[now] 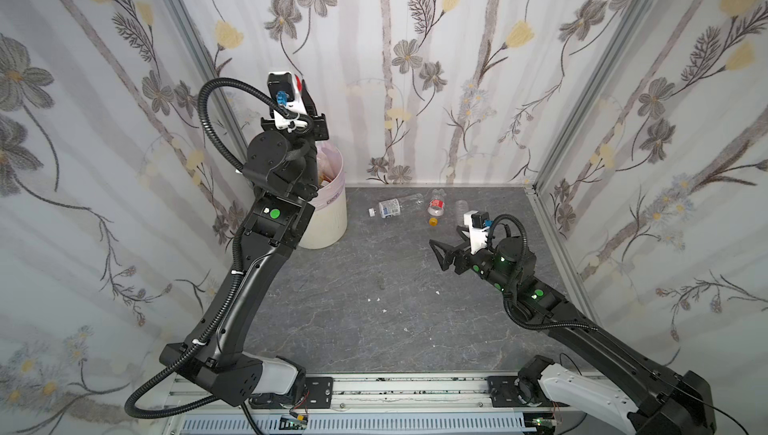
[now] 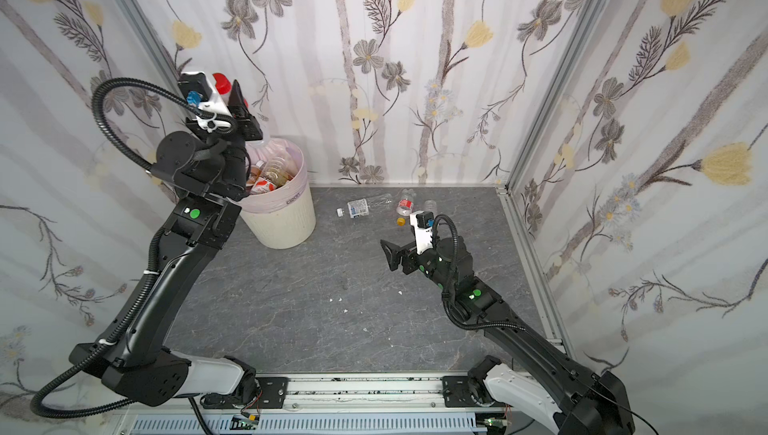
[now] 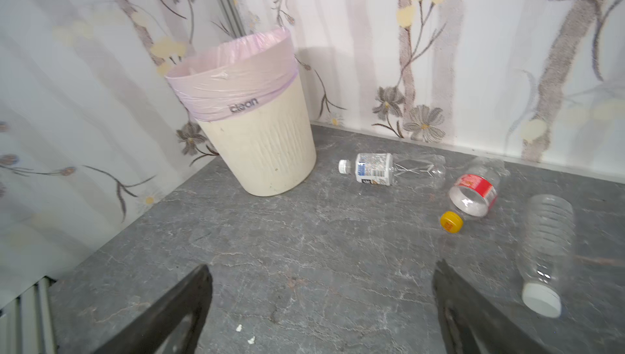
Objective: Throw the plastic bottles in the bin
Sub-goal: 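Raise the red-cap bottle over the bin with the left gripper while the right releases, then open the left gripper to drop the red-cap bottle into the bin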
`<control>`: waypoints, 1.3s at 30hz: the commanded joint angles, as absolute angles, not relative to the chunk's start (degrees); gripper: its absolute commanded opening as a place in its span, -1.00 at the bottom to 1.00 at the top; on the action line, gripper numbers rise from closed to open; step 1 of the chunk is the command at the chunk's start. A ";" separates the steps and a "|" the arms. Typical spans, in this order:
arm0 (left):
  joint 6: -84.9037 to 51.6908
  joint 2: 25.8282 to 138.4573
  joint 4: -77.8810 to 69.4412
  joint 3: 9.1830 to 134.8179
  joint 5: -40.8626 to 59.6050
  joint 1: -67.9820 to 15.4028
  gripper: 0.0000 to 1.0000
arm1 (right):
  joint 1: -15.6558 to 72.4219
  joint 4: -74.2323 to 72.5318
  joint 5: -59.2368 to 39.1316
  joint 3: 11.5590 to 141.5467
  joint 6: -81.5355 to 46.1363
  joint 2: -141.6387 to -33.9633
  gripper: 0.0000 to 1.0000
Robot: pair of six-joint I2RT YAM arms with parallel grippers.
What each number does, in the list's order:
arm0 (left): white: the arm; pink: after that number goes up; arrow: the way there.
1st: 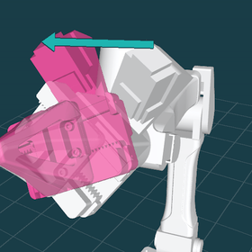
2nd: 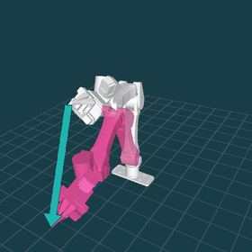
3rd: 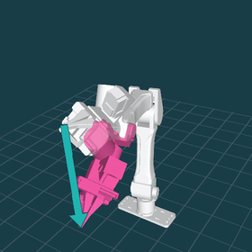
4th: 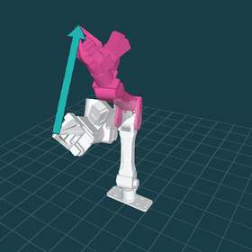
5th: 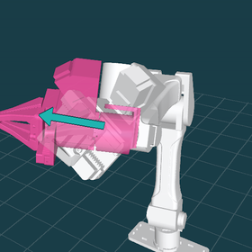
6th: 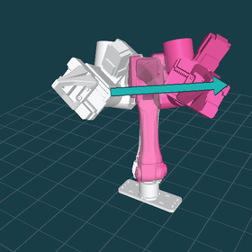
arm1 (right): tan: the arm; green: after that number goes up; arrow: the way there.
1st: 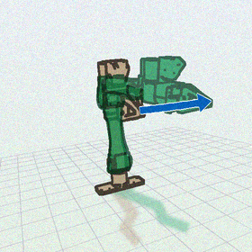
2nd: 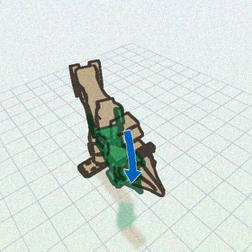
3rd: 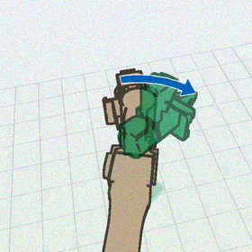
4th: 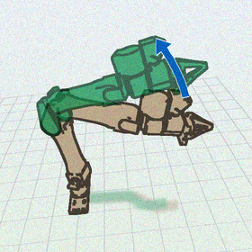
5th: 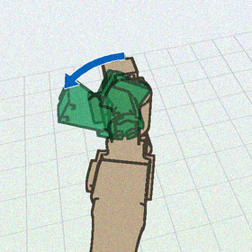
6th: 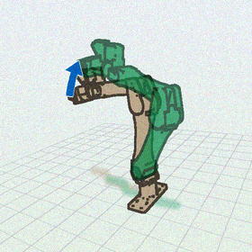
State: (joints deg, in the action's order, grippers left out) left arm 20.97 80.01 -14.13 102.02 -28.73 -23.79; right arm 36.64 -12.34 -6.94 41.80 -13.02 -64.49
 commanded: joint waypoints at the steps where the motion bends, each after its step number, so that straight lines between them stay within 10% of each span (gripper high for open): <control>1: 26.63 81.75 -17.49 102.22 -30.82 -21.62 -0.41 | 38.06 -20.21 -14.11 44.94 -13.22 -63.44 0.99; 23: 25.71 90.72 -15.57 103.76 -29.71 -14.56 -0.38 | 45.00 -20.65 -14.03 55.12 -7.52 -70.91 0.99; 31: 8.64 103.31 10.57 115.84 -24.20 -7.19 0.92 | 45.00 -21.90 -13.60 53.66 -8.45 -70.40 0.99; 39: 6.72 96.48 11.24 116.30 -24.85 -13.02 1.00 | 45.09 -22.69 -13.27 52.94 -9.04 -70.68 0.99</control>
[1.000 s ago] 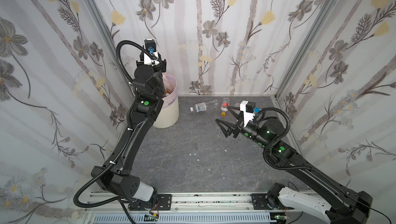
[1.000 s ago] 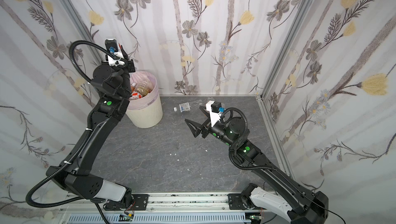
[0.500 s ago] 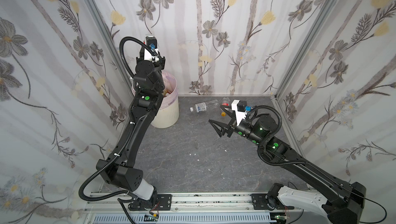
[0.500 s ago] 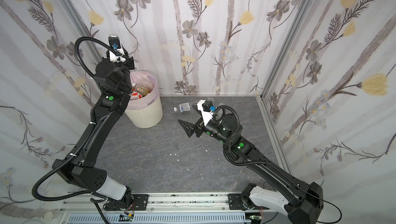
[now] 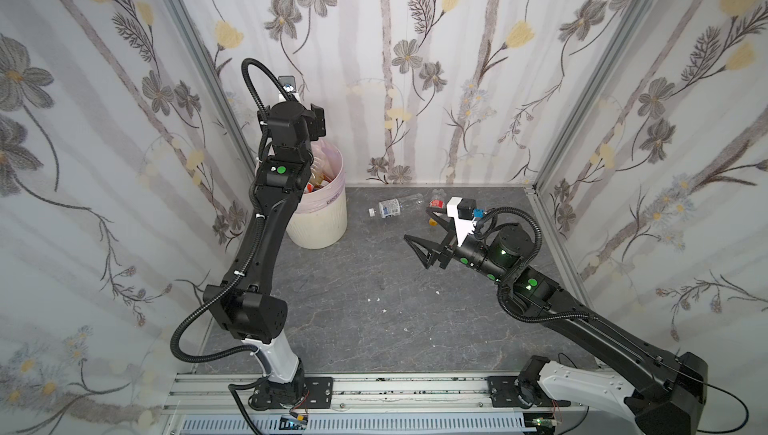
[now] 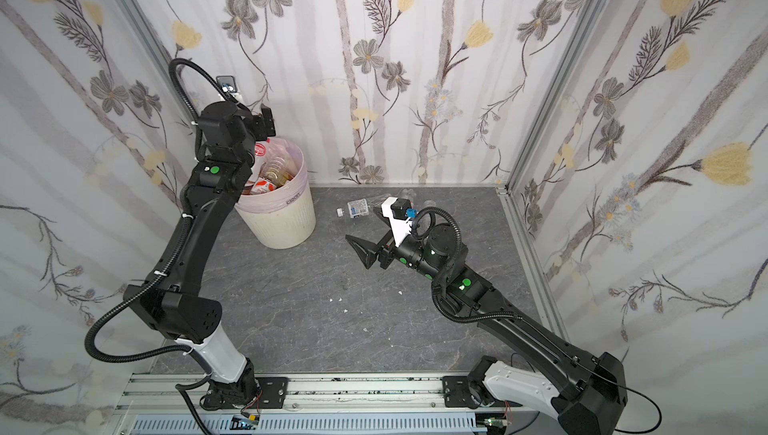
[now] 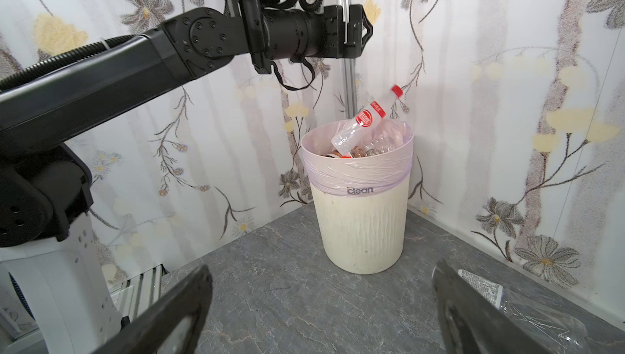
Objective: Throw the plastic bottles in the bin
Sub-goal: 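Open the left gripper to drop the red-cap bottle into the bin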
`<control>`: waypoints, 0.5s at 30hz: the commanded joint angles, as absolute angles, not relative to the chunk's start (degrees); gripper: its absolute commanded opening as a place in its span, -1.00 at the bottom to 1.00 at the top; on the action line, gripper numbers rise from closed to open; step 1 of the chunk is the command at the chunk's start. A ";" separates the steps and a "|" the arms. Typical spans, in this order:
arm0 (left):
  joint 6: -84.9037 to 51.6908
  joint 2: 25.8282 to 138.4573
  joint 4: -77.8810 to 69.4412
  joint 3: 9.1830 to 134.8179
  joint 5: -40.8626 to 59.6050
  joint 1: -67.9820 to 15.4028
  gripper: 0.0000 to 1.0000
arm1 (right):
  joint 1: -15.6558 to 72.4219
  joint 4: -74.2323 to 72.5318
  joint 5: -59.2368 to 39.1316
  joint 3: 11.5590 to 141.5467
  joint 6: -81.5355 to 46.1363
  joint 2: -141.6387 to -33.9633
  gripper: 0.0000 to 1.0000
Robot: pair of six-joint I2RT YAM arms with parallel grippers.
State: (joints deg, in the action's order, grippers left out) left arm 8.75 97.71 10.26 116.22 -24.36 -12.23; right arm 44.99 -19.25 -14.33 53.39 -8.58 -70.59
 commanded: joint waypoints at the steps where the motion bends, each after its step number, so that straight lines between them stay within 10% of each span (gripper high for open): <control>1: 6.76 95.75 11.25 116.03 -24.87 -13.49 1.00 | 45.03 -22.82 -13.27 52.78 -9.14 -70.68 0.99; 15: 0.86 89.02 11.16 111.51 -22.17 -17.60 1.00 | 45.00 -22.20 -8.50 50.56 -9.89 -68.82 0.99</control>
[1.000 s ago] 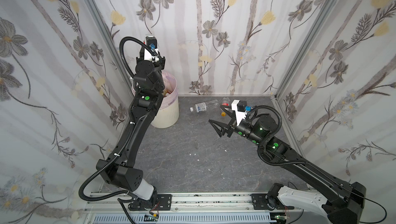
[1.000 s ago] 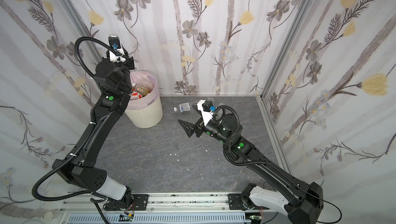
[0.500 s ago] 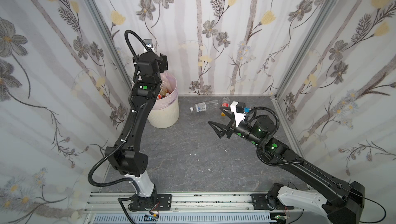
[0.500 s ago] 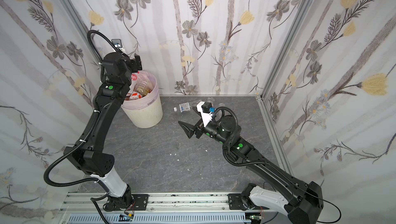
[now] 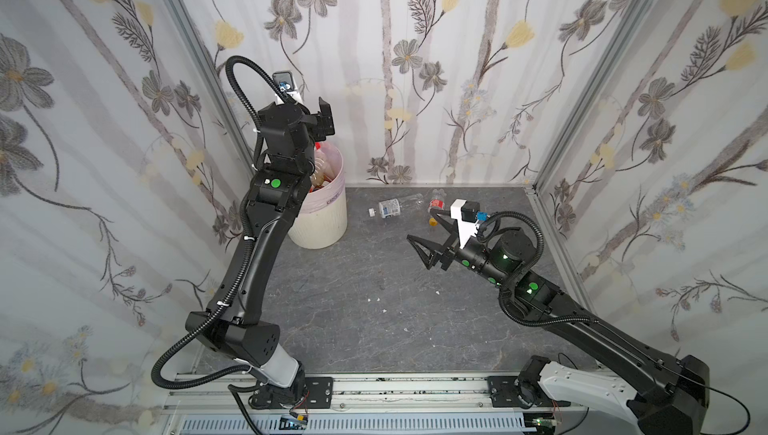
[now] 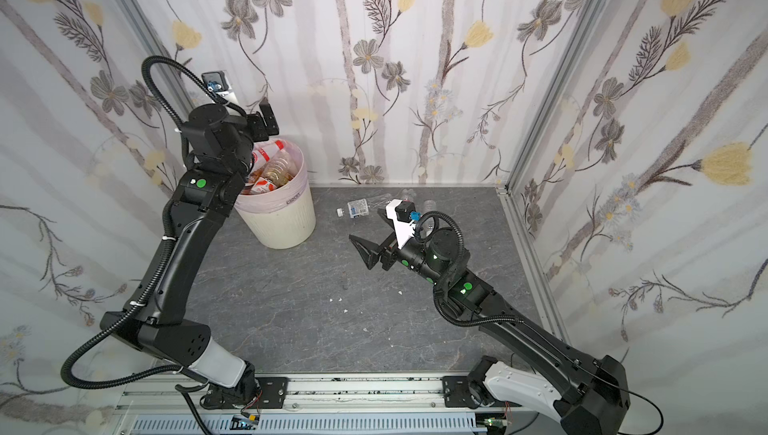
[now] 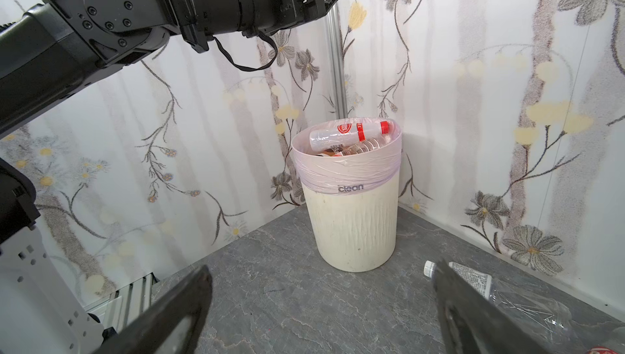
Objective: Throw the plastic bottles in the bin
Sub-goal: 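Open the left gripper to drop the red-cap bottle into the bin, then lower the right gripper onto the clear white-cap bottle while the left returns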
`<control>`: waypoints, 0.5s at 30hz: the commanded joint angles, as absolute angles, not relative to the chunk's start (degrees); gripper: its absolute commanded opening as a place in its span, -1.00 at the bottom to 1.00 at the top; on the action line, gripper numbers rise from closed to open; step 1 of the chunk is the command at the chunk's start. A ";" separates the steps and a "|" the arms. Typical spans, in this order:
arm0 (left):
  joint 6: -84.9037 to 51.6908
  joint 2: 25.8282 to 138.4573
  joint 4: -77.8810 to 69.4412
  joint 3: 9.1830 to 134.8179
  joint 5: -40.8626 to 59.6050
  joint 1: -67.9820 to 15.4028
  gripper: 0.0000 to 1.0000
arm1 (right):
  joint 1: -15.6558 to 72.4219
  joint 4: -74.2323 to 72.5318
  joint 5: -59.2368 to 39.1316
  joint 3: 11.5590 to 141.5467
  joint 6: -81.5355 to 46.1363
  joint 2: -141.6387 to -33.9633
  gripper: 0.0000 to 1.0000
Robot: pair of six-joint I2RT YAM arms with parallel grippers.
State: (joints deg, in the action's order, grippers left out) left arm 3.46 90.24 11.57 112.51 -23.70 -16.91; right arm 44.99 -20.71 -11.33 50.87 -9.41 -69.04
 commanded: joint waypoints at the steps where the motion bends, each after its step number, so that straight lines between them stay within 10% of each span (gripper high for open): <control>1: 0.02 88.20 11.12 110.48 -21.51 -18.25 1.00 | 45.00 -21.99 -7.12 50.58 -10.08 -68.90 0.99; 15: -19.60 84.34 10.11 95.46 -4.06 -25.19 1.00 | 26.78 -4.75 8.83 58.91 -20.25 -81.49 0.99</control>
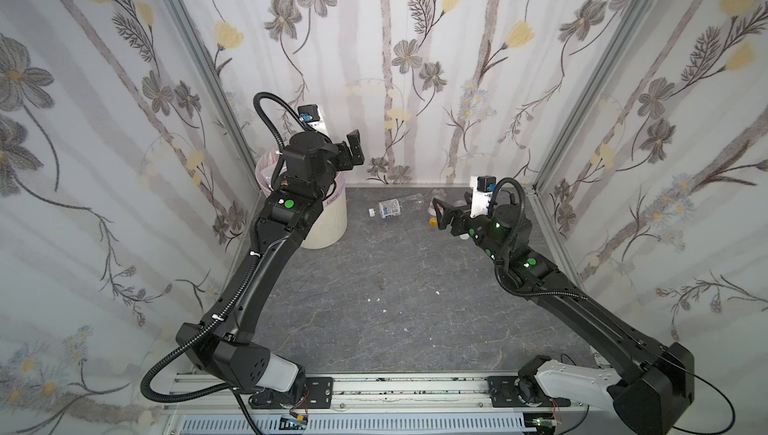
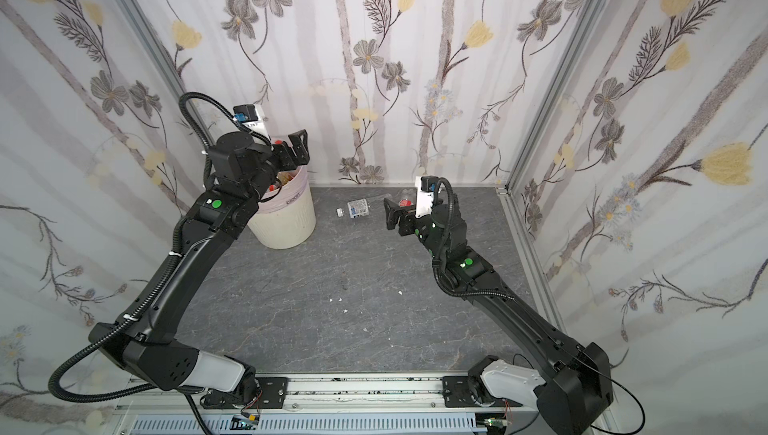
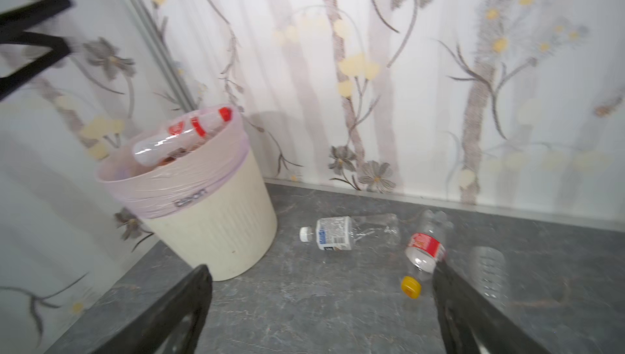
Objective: Throw the plastic bottles in the bin
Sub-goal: 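Lower the right gripper onto the clear white-cap bottle while the left returns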
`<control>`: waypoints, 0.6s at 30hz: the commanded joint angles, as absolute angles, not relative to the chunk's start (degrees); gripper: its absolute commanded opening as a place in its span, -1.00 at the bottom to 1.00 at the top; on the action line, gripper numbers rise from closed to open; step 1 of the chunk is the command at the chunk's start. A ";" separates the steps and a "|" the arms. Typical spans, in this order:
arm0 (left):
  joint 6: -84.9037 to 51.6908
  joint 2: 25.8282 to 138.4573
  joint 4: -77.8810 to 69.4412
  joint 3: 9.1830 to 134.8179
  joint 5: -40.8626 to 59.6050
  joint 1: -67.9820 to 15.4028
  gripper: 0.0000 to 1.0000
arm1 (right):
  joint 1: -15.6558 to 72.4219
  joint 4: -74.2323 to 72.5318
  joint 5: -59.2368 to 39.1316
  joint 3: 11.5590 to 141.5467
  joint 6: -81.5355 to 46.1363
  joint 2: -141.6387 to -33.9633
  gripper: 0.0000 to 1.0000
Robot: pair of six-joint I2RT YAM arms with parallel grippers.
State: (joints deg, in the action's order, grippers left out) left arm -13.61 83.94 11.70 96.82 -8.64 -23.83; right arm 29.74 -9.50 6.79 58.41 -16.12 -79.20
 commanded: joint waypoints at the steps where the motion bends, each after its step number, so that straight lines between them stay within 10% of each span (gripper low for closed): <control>1: -20.82 84.68 9.71 94.55 -3.21 -26.16 1.00 | 25.31 -5.01 8.74 58.73 -20.55 -82.80 0.99; 18: -38.15 80.56 -12.67 66.05 8.58 -32.36 1.00 | 14.34 7.28 7.47 74.01 -16.10 -112.35 0.99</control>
State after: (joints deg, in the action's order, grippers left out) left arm -34.15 81.06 -5.61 68.55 6.39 -31.86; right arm 14.59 2.46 7.44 70.78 -18.65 -109.49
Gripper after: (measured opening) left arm 0.997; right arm 0.995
